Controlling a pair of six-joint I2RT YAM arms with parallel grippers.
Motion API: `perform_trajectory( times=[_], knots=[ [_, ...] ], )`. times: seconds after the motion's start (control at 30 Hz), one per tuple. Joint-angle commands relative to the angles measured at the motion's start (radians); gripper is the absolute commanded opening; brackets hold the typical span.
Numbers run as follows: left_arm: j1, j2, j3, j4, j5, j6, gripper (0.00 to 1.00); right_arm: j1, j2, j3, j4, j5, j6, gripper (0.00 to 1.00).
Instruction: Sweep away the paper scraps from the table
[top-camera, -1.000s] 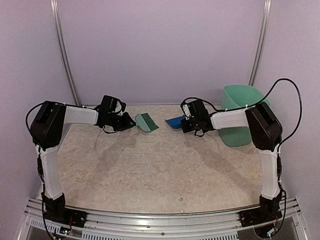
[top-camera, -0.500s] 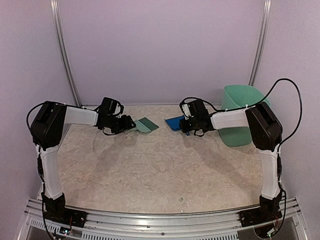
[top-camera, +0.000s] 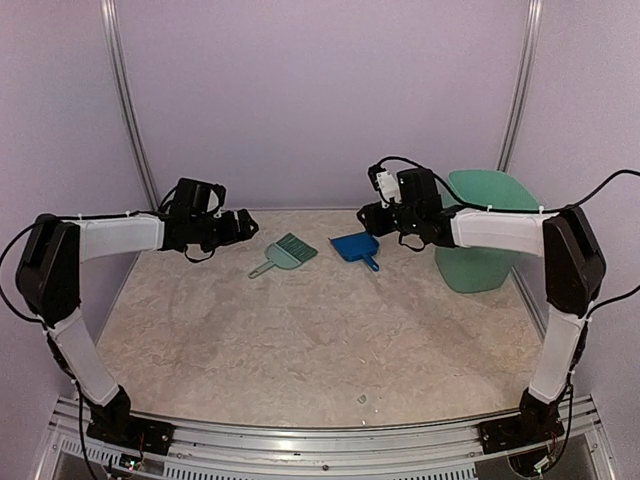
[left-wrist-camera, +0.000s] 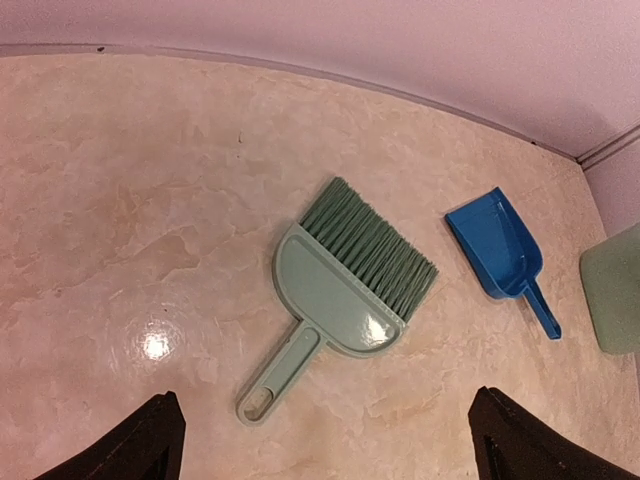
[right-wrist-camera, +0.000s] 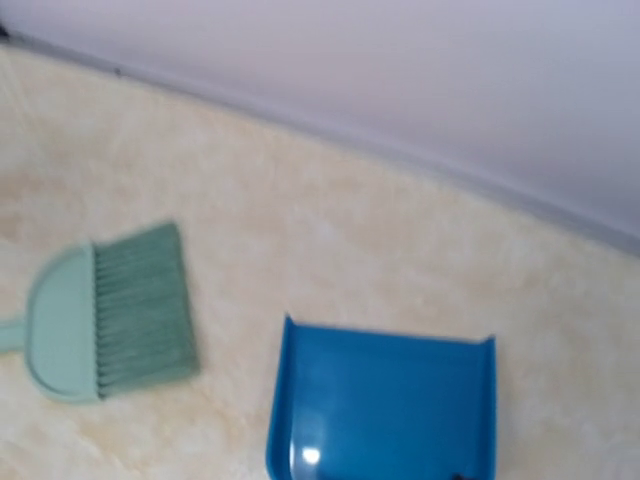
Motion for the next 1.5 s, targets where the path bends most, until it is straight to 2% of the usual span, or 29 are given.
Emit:
perform_trajectory(
  times=[0.0,0.17,0.37,0.83,1.1,1.23,1.47],
  knots=[
    [-0.014,-0.122,-0.044,0.029,-0.102,0.047,0.99,0.015,-0.100,-0.038,0.045,-0.028,-0.029,0.59],
    [-0.043,-0.269,-0.081,0.033,-0.195,0.074,0.99,0.016,-0.208,-0.068,0.055,-0.042,-0.043,0.70],
    [-0.064,-0.460,-0.153,0.086,-0.236,0.104,0.99,0.019,-0.354,-0.159,0.107,0.012,-0.052,0.99],
    [-0.067,-0.792,-0.339,0.152,-0.443,0.166,0.99,0.020,-0.690,-0.391,0.186,0.131,-0.061,0.99],
    [-0.061,-0.831,-0.373,0.137,-0.560,0.171,0.99,0.021,-0.867,-0.514,0.170,0.230,-0.079,1.00],
    [-0.058,-0.839,-0.392,0.153,-0.577,0.172,0.99,0.020,-0.980,-0.605,0.258,0.225,-0.124,1.00],
    [-0.047,-0.834,-0.404,0.172,-0.582,0.173,0.99,0.019,-1.027,-0.612,0.253,0.230,-0.142,0.99]
  ],
)
